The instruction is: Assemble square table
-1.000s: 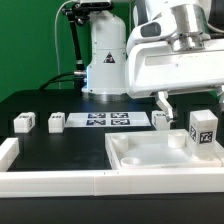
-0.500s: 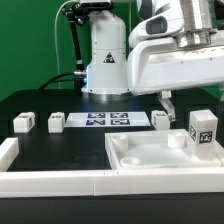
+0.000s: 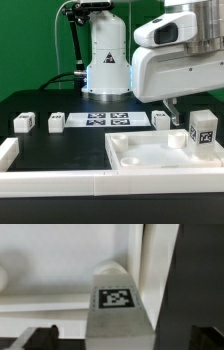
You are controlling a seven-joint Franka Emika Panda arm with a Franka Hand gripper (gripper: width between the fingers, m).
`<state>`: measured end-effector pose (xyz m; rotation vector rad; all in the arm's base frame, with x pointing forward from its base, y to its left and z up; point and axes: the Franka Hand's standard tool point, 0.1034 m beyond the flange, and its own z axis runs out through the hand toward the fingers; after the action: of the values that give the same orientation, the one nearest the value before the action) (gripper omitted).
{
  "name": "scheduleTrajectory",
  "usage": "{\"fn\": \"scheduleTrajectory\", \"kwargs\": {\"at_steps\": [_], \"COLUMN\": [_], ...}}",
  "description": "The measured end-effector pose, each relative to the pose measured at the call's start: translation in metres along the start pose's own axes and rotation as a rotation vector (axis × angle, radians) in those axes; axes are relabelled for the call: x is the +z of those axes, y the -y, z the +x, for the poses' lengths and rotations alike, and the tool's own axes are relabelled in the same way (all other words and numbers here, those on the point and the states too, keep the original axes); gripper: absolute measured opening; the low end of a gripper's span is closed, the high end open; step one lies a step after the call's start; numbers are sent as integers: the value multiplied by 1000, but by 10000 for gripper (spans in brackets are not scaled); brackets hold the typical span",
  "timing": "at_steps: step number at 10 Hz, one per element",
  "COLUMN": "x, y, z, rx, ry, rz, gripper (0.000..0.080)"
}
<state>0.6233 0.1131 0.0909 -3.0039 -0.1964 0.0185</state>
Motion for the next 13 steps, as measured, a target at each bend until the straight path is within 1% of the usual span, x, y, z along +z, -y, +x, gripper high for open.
{"fn": "scheduleTrajectory", "kwargs": {"at_steps": [3, 5, 7, 8, 9, 12, 13], "x": [8, 8, 8, 8, 8, 8, 8], "y": [-2, -1, 0, 0, 0, 0, -1], "z": [1, 1, 1, 1, 1, 1, 1], "rx": [-1, 0, 2, 2, 3, 31, 78], "ry": [-8, -8, -8, -8, -8, -8, -8], "rz": [-2, -2, -2, -2, -2, -1, -1], "gripper": [649, 649, 381, 381, 291, 291, 291]}}
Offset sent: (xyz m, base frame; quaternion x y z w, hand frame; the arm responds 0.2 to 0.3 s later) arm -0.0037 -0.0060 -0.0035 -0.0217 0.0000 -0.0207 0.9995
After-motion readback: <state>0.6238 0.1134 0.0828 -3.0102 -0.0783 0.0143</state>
